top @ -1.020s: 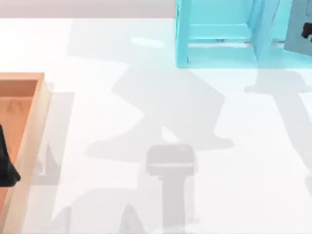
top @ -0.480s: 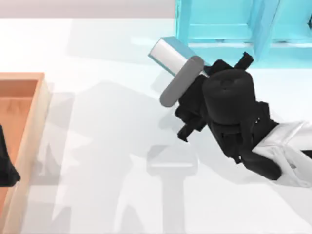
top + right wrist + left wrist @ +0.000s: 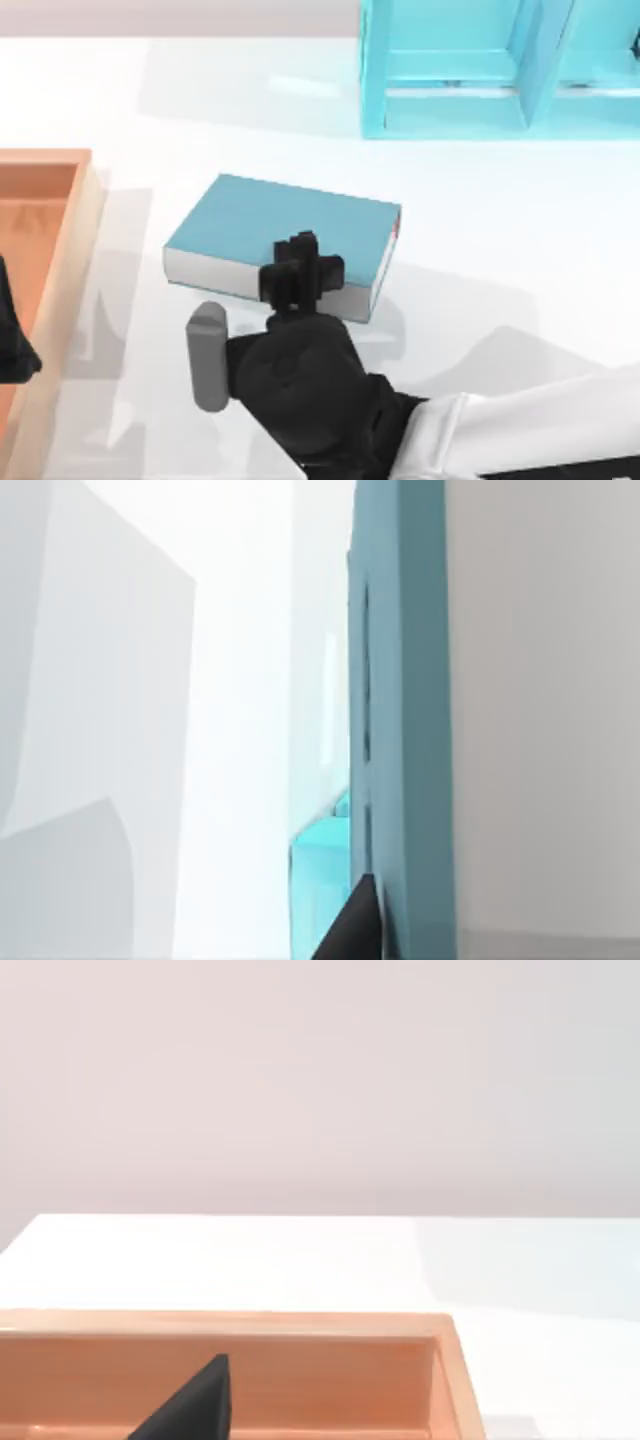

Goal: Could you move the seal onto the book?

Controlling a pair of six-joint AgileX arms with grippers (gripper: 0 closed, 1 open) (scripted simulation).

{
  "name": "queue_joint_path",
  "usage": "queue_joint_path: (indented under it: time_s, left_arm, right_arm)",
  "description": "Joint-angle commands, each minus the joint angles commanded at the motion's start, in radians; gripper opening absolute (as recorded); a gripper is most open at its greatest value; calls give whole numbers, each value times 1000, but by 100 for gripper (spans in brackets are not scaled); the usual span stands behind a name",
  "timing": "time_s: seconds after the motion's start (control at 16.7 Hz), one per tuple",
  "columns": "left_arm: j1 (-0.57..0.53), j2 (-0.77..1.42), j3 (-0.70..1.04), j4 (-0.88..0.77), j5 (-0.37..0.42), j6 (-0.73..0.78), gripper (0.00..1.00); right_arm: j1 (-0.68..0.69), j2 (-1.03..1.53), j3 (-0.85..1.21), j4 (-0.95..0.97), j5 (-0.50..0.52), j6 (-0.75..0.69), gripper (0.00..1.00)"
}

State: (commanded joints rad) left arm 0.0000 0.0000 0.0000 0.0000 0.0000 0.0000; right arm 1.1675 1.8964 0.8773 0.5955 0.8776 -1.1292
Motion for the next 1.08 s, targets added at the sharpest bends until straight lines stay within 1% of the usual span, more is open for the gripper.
queue_joint_path:
  time_s: [0.12,0.84,1.08]
  left_arm:
    - [0,0,0,0,0,0,100]
    - [0,0,0,0,0,0,100]
    - [0,0,0,0,0,0,100]
  right_arm:
    - [23,6,3,6,20,-24,0]
    - [31,3,-8,1,29,-13,0]
    - [30,58,-24,72,30,-10,0]
